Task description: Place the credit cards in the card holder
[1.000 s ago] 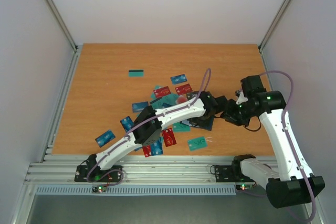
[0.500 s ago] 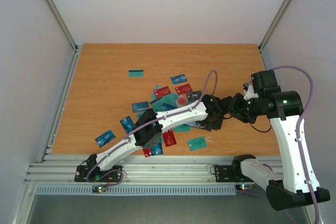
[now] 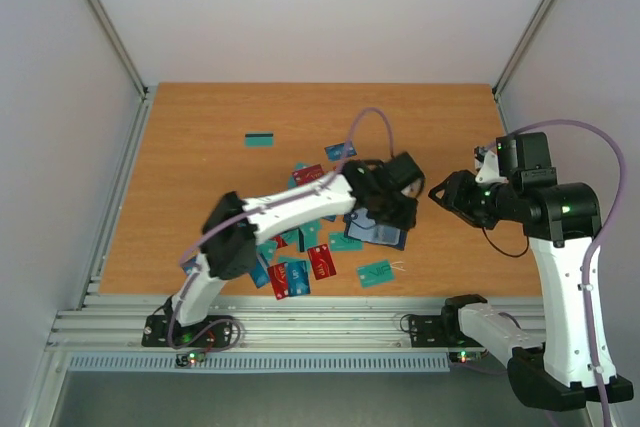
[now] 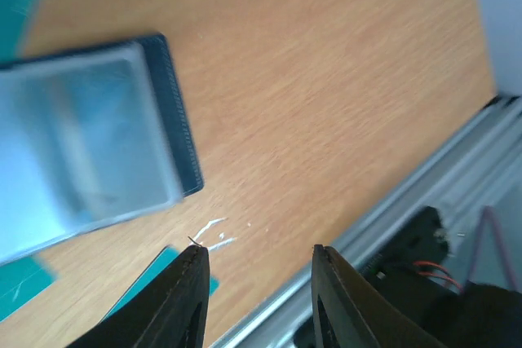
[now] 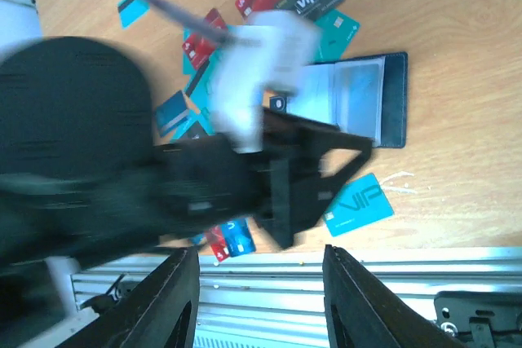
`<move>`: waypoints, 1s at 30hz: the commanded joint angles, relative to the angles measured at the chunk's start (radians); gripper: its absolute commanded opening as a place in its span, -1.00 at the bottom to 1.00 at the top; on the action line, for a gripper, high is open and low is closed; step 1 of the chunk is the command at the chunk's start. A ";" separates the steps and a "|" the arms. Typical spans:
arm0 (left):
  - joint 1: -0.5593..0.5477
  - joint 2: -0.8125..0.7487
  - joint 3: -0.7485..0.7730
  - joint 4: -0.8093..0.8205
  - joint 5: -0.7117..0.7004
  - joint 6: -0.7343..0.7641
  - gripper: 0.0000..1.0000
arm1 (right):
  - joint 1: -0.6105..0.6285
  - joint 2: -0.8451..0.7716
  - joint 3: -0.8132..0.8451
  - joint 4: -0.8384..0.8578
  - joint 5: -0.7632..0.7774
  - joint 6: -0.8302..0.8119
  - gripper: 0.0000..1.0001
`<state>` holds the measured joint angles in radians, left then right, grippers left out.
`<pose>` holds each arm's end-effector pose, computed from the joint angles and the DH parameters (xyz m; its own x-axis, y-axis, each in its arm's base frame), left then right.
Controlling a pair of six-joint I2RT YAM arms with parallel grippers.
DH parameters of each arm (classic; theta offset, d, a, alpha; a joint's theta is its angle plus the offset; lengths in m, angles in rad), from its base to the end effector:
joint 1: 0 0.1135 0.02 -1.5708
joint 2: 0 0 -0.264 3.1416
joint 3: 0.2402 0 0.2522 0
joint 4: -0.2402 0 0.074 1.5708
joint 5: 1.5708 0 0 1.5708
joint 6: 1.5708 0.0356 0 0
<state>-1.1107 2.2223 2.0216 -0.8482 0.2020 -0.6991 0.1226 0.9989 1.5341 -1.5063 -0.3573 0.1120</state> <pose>0.2096 -0.4390 0.2390 -0.8881 0.3723 -0.2697 0.4582 0.7642 -0.4539 0.1154 0.0268 0.4234 -0.8489 0.0009 -0.5286 -0.2170 0.9113 0.3500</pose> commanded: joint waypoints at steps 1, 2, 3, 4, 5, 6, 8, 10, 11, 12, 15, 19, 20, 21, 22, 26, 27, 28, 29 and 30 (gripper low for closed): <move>0.067 -0.229 -0.177 0.012 0.000 0.050 -0.28 | 0.000 0.003 -0.003 0.025 -0.031 -0.058 -0.11; 0.080 -0.274 -0.239 -0.008 -0.010 0.050 -0.28 | 0.001 0.004 -0.024 0.035 -0.051 -0.066 -0.12; 0.091 -0.317 -0.298 -0.019 -0.019 0.050 -0.28 | 0.001 0.004 -0.048 0.052 -0.075 -0.073 -0.12; 0.104 -0.363 -0.365 -0.028 -0.027 0.049 -0.29 | 0.000 0.002 -0.081 0.072 -0.104 -0.076 -0.12; 0.114 -0.404 -0.429 -0.032 -0.035 0.046 -0.28 | 0.002 0.001 -0.113 0.095 -0.140 -0.077 -0.12; 0.124 -0.448 -0.489 -0.037 -0.041 0.045 -0.28 | 0.002 0.001 -0.141 0.120 -0.183 -0.075 -0.12; 0.146 -0.520 -0.593 -0.059 -0.048 0.042 -0.25 | 0.008 0.001 -0.208 0.186 -0.263 -0.064 -0.13; 0.181 -0.586 -0.687 -0.082 -0.046 0.037 -0.22 | 0.027 0.001 -0.283 0.235 -0.324 -0.055 -0.13; 0.193 -0.607 -0.732 -0.084 -0.044 0.034 -0.21 | 0.042 0.000 -0.320 0.258 -0.336 -0.055 -0.14; 0.205 -0.648 -0.794 -0.083 -0.038 0.029 -0.20 | 0.064 0.001 -0.367 0.271 -0.340 -0.058 -0.15; 0.220 -0.741 -0.912 -0.054 -0.040 0.006 -0.01 | 0.128 0.009 -0.462 0.311 -0.341 -0.057 -0.16; 0.242 -0.820 -1.061 -0.070 -0.060 -0.045 0.15 | 0.255 0.045 -0.540 0.369 -0.278 -0.023 -0.18; 0.249 -0.844 -1.093 -0.069 -0.067 -0.058 0.20 | 0.287 0.062 -0.549 0.384 -0.259 -0.013 -0.18; 0.255 -0.870 -1.122 -0.069 -0.077 -0.080 0.24 | 0.316 0.082 -0.558 0.405 -0.245 -0.003 -0.18; 0.265 -0.899 -1.155 -0.067 -0.087 -0.100 0.29 | 0.344 0.100 -0.565 0.436 -0.226 0.008 -0.18; 0.322 -1.017 -1.301 -0.007 -0.056 -0.176 0.36 | 0.446 0.196 -0.577 0.549 -0.213 0.047 -0.20; 0.327 -1.051 -1.343 0.026 -0.038 -0.209 0.39 | 0.481 0.226 -0.569 0.578 -0.214 0.045 -0.20; 0.330 -1.081 -1.380 0.063 -0.021 -0.232 0.40 | 0.512 0.259 -0.558 0.601 -0.214 0.041 -0.21; 0.332 -1.110 -1.416 0.096 -0.005 -0.263 0.41 | 0.558 0.296 -0.547 0.626 -0.220 0.036 -0.22; 0.333 -1.133 -1.448 0.127 0.005 -0.286 0.41 | 0.584 0.330 -0.536 0.653 -0.235 0.031 -0.24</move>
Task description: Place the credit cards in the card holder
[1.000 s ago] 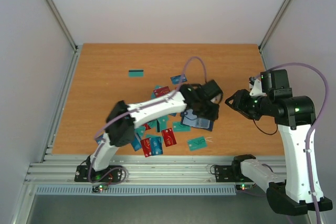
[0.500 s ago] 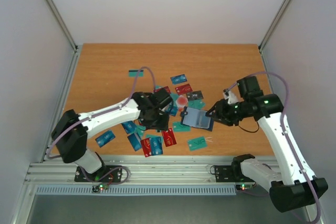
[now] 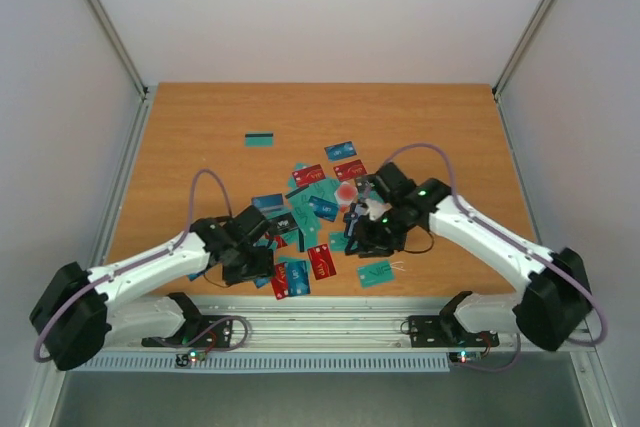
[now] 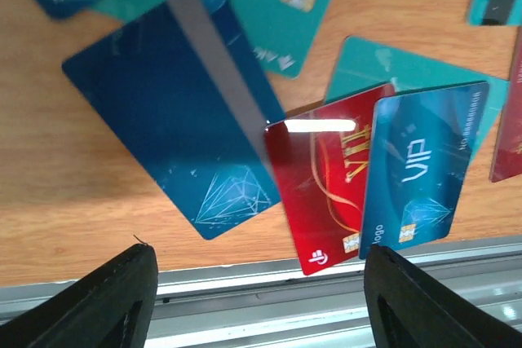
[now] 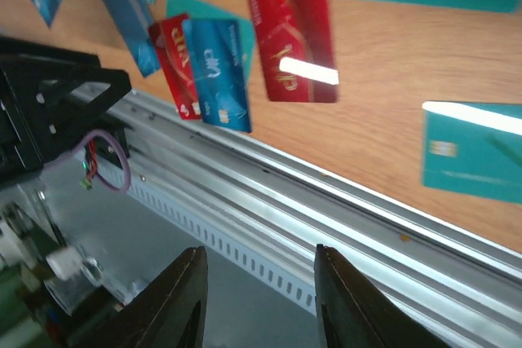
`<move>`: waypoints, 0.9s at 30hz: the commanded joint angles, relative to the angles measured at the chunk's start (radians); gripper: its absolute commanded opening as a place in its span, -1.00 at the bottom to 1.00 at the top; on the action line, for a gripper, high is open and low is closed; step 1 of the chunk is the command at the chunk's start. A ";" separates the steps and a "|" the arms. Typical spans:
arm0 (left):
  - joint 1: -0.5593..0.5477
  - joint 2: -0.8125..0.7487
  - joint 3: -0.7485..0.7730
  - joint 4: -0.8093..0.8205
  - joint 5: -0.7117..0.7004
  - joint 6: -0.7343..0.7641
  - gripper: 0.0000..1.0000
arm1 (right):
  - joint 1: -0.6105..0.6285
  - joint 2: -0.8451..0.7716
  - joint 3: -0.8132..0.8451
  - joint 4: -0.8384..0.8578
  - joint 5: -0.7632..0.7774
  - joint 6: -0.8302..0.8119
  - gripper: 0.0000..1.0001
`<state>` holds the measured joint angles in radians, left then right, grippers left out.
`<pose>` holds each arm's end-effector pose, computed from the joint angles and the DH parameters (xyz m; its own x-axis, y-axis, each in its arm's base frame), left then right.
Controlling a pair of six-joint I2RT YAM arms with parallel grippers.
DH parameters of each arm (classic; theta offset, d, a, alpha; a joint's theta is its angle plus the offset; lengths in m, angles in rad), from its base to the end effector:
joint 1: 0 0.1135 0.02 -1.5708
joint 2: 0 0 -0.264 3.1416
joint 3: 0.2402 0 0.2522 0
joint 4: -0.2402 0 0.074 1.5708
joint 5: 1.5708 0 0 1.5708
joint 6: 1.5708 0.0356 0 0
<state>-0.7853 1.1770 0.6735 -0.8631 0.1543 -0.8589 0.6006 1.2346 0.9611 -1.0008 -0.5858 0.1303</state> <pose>0.1265 -0.1342 0.1847 -0.9980 -0.0601 -0.0185 -0.0535 0.9663 -0.2518 0.1665 0.1379 0.2552 -0.8608 -0.4584 -0.2210 -0.4965 0.6613 0.5622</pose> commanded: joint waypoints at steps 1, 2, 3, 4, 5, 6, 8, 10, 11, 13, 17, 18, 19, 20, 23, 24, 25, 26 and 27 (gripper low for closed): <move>0.008 -0.105 -0.126 0.165 0.059 -0.157 0.42 | 0.126 0.130 0.042 0.179 -0.025 0.012 -0.26; 0.008 -0.119 -0.155 0.179 0.061 -0.179 0.42 | 0.144 0.160 0.042 0.218 -0.043 0.015 -0.30; 0.008 -0.124 -0.172 0.194 0.064 -0.193 0.42 | 0.156 0.189 0.041 0.254 -0.065 0.021 -0.33; 0.008 -0.126 -0.185 0.208 0.067 -0.211 0.42 | 0.164 0.219 0.039 0.298 -0.089 0.029 -0.37; 0.008 -0.126 -0.199 0.237 0.073 -0.221 0.42 | 0.171 0.247 0.038 0.348 -0.113 0.036 -0.42; 0.008 -0.126 -0.212 0.260 0.079 -0.236 0.42 | 0.177 0.279 0.042 0.377 -0.134 0.041 -0.47; 0.008 -0.123 -0.228 0.299 0.093 -0.264 0.42 | 0.188 0.341 0.058 0.423 -0.172 0.041 -0.56; 0.007 -0.119 -0.243 0.335 0.108 -0.284 0.42 | 0.196 0.401 0.078 0.453 -0.208 0.036 -0.66; 0.008 -0.118 -0.251 0.350 0.113 -0.298 0.41 | 0.198 0.430 0.083 0.473 -0.225 0.037 -0.71; 0.008 -0.120 -0.270 0.383 0.125 -0.319 0.40 | 0.199 0.489 0.104 0.510 -0.253 0.043 -0.81; 0.008 -0.131 -0.279 0.377 0.131 -0.346 0.34 | 0.199 0.599 0.188 0.500 -0.263 0.005 -0.92; 0.007 -0.139 -0.281 0.364 0.130 -0.354 0.33 | 0.199 0.625 0.211 0.496 -0.269 0.000 -0.94; 0.006 -0.148 -0.282 0.350 0.130 -0.359 0.31 | 0.200 0.653 0.232 0.492 -0.273 -0.006 -0.96; 0.006 -0.160 -0.280 0.331 0.130 -0.366 0.29 | 0.200 0.675 0.250 0.488 -0.276 -0.011 -0.97; 0.004 -0.187 -0.274 0.265 0.133 -0.386 0.28 | 0.200 0.731 0.290 0.462 -0.257 -0.028 -0.98; -0.001 -0.196 -0.273 0.252 0.139 -0.391 0.28 | 0.201 0.748 0.297 0.460 -0.252 -0.029 -0.98; -0.006 -0.203 -0.275 0.244 0.147 -0.402 0.28 | 0.200 0.763 0.301 0.461 -0.253 -0.028 -0.98; -0.011 -0.204 -0.279 0.243 0.155 -0.410 0.28 | 0.201 0.778 0.303 0.466 -0.256 -0.026 -0.97; -0.019 -0.204 -0.282 0.242 0.157 -0.421 0.28 | 0.202 0.793 0.305 0.474 -0.259 -0.026 -0.97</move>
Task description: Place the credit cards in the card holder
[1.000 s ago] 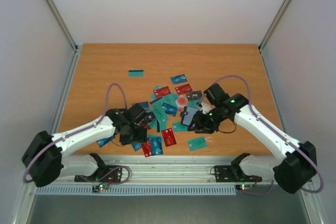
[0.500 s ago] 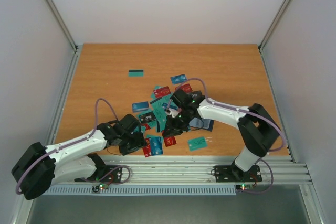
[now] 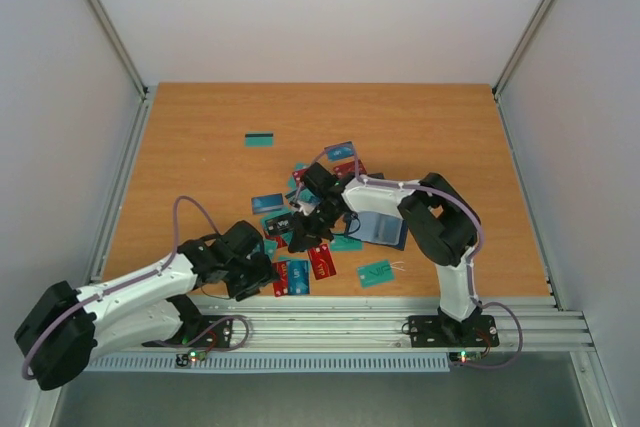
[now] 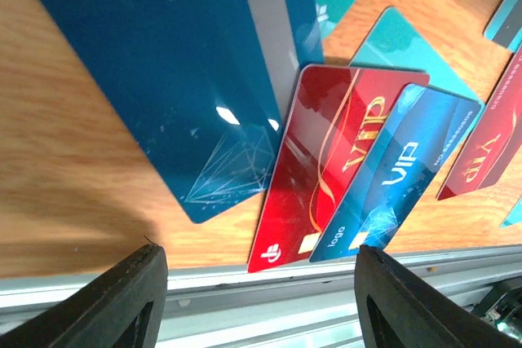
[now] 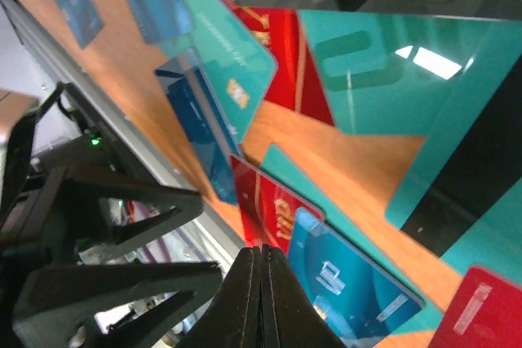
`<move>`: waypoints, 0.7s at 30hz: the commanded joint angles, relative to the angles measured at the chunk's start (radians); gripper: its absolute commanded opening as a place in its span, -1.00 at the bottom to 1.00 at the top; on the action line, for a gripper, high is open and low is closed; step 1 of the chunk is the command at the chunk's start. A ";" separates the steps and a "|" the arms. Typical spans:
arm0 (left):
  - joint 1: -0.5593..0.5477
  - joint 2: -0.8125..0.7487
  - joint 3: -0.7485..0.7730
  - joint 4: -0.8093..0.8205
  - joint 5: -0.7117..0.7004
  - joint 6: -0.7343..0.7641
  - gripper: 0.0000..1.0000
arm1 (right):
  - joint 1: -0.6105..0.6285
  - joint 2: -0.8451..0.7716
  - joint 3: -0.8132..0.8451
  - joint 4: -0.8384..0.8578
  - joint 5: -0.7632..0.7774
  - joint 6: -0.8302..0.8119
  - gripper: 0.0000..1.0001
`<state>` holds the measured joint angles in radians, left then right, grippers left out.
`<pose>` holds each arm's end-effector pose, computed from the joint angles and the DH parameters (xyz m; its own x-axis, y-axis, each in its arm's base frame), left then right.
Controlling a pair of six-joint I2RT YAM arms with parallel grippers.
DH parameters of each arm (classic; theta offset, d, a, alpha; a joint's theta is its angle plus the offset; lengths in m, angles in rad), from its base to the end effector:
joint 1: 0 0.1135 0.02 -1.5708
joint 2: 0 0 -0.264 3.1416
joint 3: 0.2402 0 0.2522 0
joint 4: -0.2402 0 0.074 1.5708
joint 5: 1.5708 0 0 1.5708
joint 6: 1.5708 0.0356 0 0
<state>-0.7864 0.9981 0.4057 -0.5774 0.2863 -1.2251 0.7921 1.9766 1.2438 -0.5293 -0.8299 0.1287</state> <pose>0.1030 -0.1174 0.1488 -0.9325 -0.3433 0.1124 -0.3554 0.8163 -0.4553 0.2455 0.2862 0.1434 -0.7455 -0.6322 -0.2111 -0.5467 0.3989 0.7362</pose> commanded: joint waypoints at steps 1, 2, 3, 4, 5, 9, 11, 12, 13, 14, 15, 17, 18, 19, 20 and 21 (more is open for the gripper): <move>-0.030 -0.022 -0.016 -0.043 0.023 -0.062 0.28 | 0.011 0.065 0.025 0.003 -0.014 -0.028 -0.98; -0.041 -0.017 -0.019 -0.038 0.022 -0.072 0.28 | 0.010 0.079 0.030 0.003 -0.014 -0.035 -0.98; -0.050 -0.012 -0.024 -0.028 0.023 -0.080 0.28 | 0.010 0.094 0.034 0.001 -0.014 -0.041 -0.98; -0.060 -0.006 -0.026 -0.022 0.022 -0.087 0.28 | 0.010 0.106 0.039 -0.004 -0.012 -0.049 -0.98; -0.070 -0.002 -0.027 -0.021 0.019 -0.097 0.28 | 0.011 0.119 0.042 -0.010 -0.009 -0.058 -0.97; -0.103 0.000 -0.037 0.001 -0.005 -0.125 0.28 | 0.018 0.143 0.033 -0.029 0.008 -0.089 -0.98; -0.111 0.002 -0.058 0.052 -0.005 -0.140 0.29 | 0.023 0.139 0.015 -0.026 0.009 -0.091 -0.98; -0.115 0.005 -0.071 0.090 -0.002 -0.151 0.29 | 0.025 0.138 0.007 -0.024 0.009 -0.092 -0.98; -0.117 0.008 -0.083 0.122 0.000 -0.157 0.29 | 0.028 0.136 0.000 -0.022 0.009 -0.094 -0.98; -0.119 0.009 -0.093 0.145 -0.002 -0.167 0.29 | 0.030 0.135 -0.007 -0.021 0.008 -0.096 -0.98; -0.120 0.012 -0.101 0.162 -0.004 -0.177 0.29 | 0.031 0.131 -0.013 -0.021 0.008 -0.098 -0.98; -0.121 0.017 -0.120 0.197 -0.005 -0.189 0.28 | 0.034 0.127 -0.023 -0.017 0.008 -0.098 -0.98; -0.122 0.016 -0.133 0.214 -0.007 -0.194 0.28 | 0.035 0.127 -0.025 -0.015 0.007 -0.097 -0.98; -0.122 0.015 -0.145 0.237 -0.008 -0.201 0.27 | 0.035 0.126 -0.028 -0.013 0.005 -0.097 -0.98; -0.122 0.011 -0.156 0.261 -0.010 -0.207 0.27 | 0.036 0.126 -0.029 -0.013 0.004 -0.097 -0.98; -0.123 0.008 -0.166 0.285 -0.012 -0.214 0.26 | 0.038 0.125 -0.030 -0.015 0.005 -0.097 -0.98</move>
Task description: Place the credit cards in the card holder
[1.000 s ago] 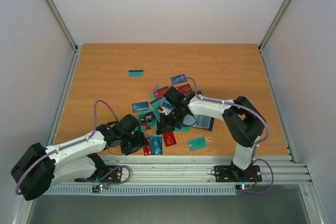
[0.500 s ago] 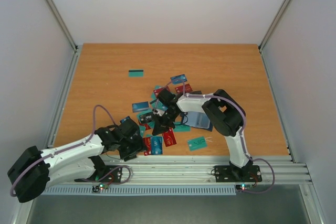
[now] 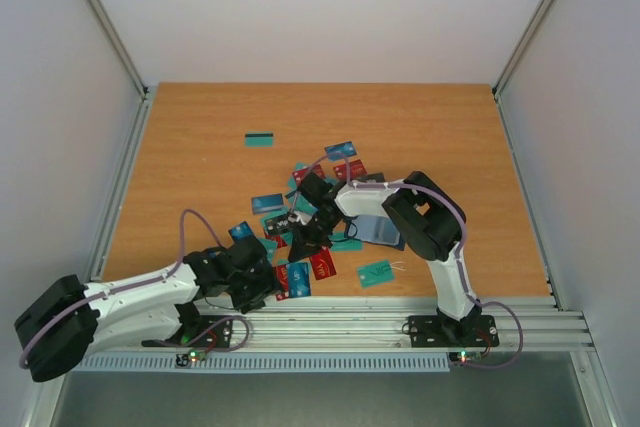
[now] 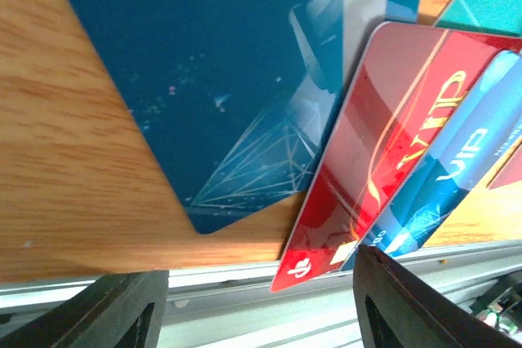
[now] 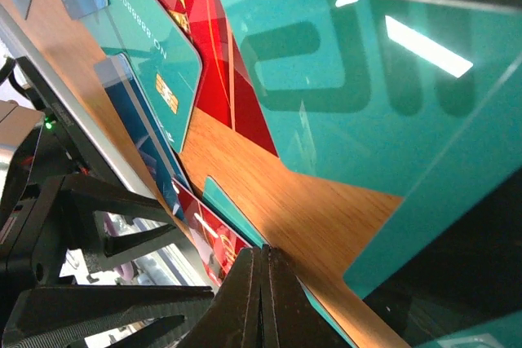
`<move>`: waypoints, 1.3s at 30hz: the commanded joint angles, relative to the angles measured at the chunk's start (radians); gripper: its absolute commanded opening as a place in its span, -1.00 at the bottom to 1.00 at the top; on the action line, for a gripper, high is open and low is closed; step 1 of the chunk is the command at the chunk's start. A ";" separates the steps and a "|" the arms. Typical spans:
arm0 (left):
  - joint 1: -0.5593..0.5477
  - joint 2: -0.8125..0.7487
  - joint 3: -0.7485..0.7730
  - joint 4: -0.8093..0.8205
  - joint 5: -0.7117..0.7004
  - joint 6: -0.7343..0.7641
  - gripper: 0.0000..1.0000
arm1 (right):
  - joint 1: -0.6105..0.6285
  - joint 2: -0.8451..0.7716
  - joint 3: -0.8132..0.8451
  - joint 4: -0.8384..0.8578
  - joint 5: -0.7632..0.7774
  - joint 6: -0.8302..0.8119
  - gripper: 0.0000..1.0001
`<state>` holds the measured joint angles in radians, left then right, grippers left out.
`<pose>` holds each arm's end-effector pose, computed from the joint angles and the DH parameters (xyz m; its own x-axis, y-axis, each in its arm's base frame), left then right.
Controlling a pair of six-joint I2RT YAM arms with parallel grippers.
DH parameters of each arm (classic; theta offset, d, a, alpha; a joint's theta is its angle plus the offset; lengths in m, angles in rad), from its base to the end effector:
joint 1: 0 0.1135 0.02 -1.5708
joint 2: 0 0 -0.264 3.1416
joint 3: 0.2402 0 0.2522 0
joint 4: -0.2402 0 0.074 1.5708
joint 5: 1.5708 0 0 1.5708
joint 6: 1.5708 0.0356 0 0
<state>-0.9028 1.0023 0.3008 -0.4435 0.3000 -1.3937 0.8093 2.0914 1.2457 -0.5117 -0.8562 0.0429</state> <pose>0.0836 -0.1230 0.1254 -0.9121 -0.3622 0.1922 -0.4098 0.7912 -0.4540 0.2423 0.2931 0.1039 -0.6988 -0.6923 -0.1799 -0.5552 0.3664 0.7466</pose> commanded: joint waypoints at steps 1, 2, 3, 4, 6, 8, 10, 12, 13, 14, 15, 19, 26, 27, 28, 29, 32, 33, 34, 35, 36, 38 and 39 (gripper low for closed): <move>-0.007 0.004 -0.069 0.171 -0.025 -0.051 0.26 | 0.021 0.009 -0.033 -0.033 0.032 -0.011 -0.98; -0.007 0.002 -0.073 0.185 -0.027 -0.052 0.25 | 0.020 0.008 -0.035 -0.033 0.032 -0.011 -0.98; -0.007 0.003 -0.076 0.203 -0.026 -0.053 0.23 | 0.020 0.006 -0.039 -0.034 0.033 -0.011 -0.98; -0.007 0.005 -0.079 0.215 -0.024 -0.053 0.22 | 0.020 0.003 -0.043 -0.034 0.036 -0.010 -0.97; -0.008 0.013 -0.083 0.239 -0.020 -0.051 0.20 | 0.021 0.001 -0.050 -0.034 0.043 -0.007 -0.98; -0.008 0.028 -0.088 0.270 -0.014 -0.049 0.17 | 0.021 0.001 -0.052 -0.037 0.049 -0.003 -0.98; -0.007 0.057 -0.092 0.301 -0.006 -0.048 0.15 | 0.021 0.002 -0.054 -0.036 0.054 0.001 -0.98; -0.008 0.085 -0.096 0.341 0.000 -0.044 0.12 | 0.021 0.002 -0.057 -0.035 0.055 0.003 -0.97; -0.008 0.096 -0.101 0.363 0.003 -0.045 0.10 | 0.020 0.001 -0.058 -0.034 0.056 0.004 -0.98; -0.008 0.105 -0.105 0.383 0.004 -0.045 0.08 | 0.020 0.000 -0.060 -0.034 0.056 0.004 -0.98; -0.008 0.109 -0.111 0.395 0.003 -0.047 0.03 | 0.020 0.001 -0.061 -0.033 0.056 0.005 -0.98; -0.010 0.080 -0.120 0.377 -0.024 -0.053 -0.09 | 0.021 -0.001 -0.070 -0.027 0.056 0.008 -0.98; -0.011 -0.102 -0.130 0.244 -0.107 -0.053 -0.25 | 0.021 -0.001 -0.081 -0.014 0.045 0.012 -0.98; -0.012 -0.128 -0.132 0.227 -0.115 -0.053 -0.27 | 0.020 -0.001 -0.083 -0.012 0.045 0.013 -0.98; -0.013 -0.149 -0.135 0.216 -0.124 -0.054 -0.28 | 0.020 0.000 -0.083 -0.009 0.045 0.015 -0.98; -0.013 -0.167 -0.140 0.208 -0.128 -0.056 -0.29 | 0.021 0.001 -0.084 -0.006 0.044 0.016 -0.98; -0.013 -0.205 -0.166 0.227 -0.129 -0.068 -0.31 | 0.021 0.005 -0.085 0.004 0.035 0.023 -0.98; -0.013 -0.209 -0.179 0.237 -0.126 -0.073 -0.32 | 0.021 0.005 -0.086 0.006 0.033 0.024 -0.98; -0.013 -0.209 -0.185 0.248 -0.122 -0.078 -0.33 | 0.021 0.007 -0.086 0.008 0.031 0.026 -0.97; -0.013 -0.207 -0.187 0.252 -0.121 -0.080 -0.33 | 0.020 0.007 -0.086 0.008 0.031 0.027 -0.97; -0.013 -0.203 -0.187 0.255 -0.119 -0.082 -0.33 | 0.020 0.007 -0.087 0.007 0.031 0.028 -0.98; -0.013 -0.187 -0.189 0.269 -0.113 -0.081 -0.28 | 0.021 0.006 -0.088 0.008 0.032 0.028 -0.98; -0.013 -0.175 -0.192 0.283 -0.108 -0.082 -0.27 | 0.021 0.008 -0.089 0.009 0.032 0.028 -0.98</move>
<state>-0.9268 0.8032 0.1352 -0.2306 0.3000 -1.4723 0.8146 2.0727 1.1923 -0.4576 -0.8711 0.0425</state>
